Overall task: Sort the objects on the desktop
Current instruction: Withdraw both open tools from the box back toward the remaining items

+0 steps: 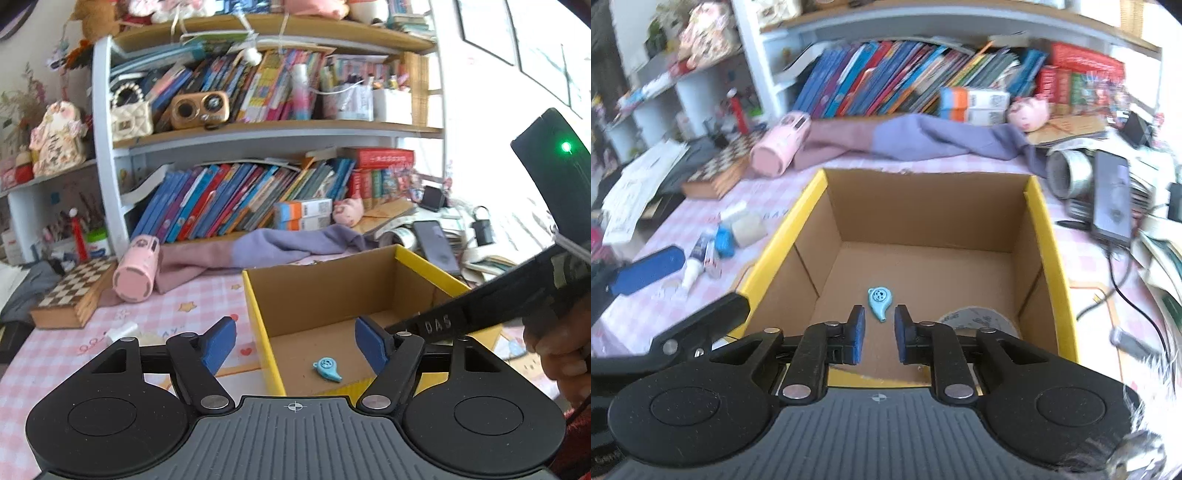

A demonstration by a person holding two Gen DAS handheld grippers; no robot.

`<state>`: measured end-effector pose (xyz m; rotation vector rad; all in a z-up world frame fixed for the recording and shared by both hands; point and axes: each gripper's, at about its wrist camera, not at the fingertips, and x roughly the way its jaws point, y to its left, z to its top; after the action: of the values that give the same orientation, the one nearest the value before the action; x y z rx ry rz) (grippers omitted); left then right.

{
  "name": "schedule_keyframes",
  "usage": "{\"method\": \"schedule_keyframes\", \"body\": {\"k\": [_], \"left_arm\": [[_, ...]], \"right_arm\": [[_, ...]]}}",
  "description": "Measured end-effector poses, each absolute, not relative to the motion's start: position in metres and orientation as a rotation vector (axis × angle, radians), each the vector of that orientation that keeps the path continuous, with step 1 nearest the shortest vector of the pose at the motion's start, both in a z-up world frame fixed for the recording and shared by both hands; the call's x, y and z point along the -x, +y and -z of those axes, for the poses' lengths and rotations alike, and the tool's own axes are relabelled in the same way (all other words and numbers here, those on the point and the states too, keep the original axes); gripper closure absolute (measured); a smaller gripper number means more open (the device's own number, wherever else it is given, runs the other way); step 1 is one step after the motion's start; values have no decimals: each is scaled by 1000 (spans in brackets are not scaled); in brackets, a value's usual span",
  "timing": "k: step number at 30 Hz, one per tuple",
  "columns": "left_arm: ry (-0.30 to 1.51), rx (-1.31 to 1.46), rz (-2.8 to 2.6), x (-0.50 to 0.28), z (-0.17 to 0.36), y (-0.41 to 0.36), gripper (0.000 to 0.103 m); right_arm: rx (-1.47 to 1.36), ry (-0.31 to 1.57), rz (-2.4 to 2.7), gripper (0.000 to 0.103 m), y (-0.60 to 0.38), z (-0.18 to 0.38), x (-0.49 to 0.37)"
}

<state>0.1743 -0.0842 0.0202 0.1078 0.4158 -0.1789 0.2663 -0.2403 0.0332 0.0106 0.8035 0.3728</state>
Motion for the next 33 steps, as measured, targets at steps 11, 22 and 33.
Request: {"method": "schedule_keyframes", "body": {"k": [11,22,33], "left_arm": [[387,-116,243,-121,-28,-32,21],[423,-112,275,-71,-21,16,19],[467,-86,177,-39,-18,70,14]], "right_arm": [[-53,734,-235,81,-210,-41,-187],[-104,730,-88,79,-184,-30,-106],[-25,729,-211,75,-116,-26,-83]]}}
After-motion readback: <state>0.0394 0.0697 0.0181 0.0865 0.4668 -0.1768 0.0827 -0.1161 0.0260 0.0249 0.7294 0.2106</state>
